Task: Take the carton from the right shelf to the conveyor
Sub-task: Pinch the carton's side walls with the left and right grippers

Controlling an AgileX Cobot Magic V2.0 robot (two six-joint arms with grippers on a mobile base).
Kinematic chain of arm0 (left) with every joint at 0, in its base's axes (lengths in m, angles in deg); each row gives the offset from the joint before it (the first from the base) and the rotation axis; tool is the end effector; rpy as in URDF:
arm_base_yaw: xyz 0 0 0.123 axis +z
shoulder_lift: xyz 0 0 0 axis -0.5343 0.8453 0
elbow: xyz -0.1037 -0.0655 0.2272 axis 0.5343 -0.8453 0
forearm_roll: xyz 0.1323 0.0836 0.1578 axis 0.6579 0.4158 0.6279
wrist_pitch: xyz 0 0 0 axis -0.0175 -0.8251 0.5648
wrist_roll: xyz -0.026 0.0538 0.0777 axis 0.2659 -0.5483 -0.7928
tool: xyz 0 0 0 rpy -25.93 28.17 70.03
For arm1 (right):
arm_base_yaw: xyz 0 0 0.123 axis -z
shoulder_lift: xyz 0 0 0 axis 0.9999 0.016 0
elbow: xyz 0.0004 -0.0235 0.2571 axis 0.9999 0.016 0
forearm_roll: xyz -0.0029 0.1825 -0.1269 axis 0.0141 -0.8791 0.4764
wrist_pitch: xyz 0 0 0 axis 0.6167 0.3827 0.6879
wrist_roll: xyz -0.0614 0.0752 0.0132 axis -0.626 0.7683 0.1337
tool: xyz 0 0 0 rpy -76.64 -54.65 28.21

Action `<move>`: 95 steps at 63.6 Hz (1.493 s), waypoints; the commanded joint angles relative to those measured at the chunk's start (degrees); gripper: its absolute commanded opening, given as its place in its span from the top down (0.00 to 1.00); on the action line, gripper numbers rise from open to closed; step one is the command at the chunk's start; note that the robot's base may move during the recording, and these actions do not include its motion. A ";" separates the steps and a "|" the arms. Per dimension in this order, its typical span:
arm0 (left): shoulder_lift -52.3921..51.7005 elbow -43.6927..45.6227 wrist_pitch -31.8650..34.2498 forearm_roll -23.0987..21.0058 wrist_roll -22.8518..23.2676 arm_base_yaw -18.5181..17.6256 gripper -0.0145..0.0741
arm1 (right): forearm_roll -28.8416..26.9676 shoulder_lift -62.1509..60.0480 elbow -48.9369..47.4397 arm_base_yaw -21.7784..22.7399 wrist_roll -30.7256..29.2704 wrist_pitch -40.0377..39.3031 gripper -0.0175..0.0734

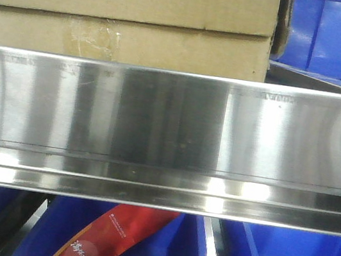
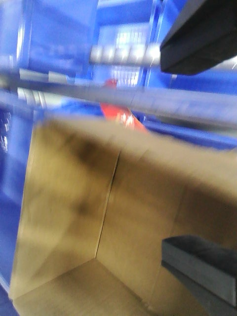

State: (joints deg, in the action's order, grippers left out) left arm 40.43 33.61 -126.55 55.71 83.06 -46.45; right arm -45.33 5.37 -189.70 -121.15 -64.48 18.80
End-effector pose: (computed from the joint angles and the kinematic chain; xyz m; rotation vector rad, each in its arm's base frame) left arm 0.2991 -0.0602 0.4543 0.0553 2.2190 -0.0360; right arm 0.2570 0.1494 0.4576 -0.3346 2.2150 0.3089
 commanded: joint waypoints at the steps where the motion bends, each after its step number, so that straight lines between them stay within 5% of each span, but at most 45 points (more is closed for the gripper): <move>1: 1.34 0.74 0.02 -4.34 -1.70 2.67 0.27 | 1.86 2.14 -1.52 -0.08 1.40 -0.48 0.22; 14: 4.64 0.74 0.02 -4.46 -2.73 5.81 0.27 | 3.10 5.60 -1.52 0.25 2.31 -0.48 0.22; 44: 11.35 0.74 0.02 -4.02 -3.99 6.18 0.27 | 2.33 11.37 -1.52 2.00 2.96 -0.48 0.23; 53: 11.75 0.74 0.02 -3.94 -3.99 6.53 0.41 | 1.89 12.63 -1.52 2.00 2.96 -0.48 0.48; 63: 11.75 0.74 0.02 -3.39 -3.99 6.53 0.82 | 1.89 12.72 -1.52 2.04 2.96 -0.48 0.91; 65: 11.75 0.74 0.02 -3.39 -3.99 6.53 0.89 | 1.89 12.72 -1.52 2.28 2.96 -0.48 0.89; 71: 11.75 0.74 0.02 -3.50 -3.99 6.53 0.83 | 1.89 12.72 -1.52 2.28 2.96 -0.48 0.88; 95: 6.12 0.74 0.02 -5.25 -3.99 6.53 0.85 | 2.31 7.08 -1.52 2.28 2.96 -0.48 0.88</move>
State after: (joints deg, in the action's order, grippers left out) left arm 50.29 33.87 -127.58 51.41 79.27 -40.03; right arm -43.60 16.44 -190.78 -119.14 -61.17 19.67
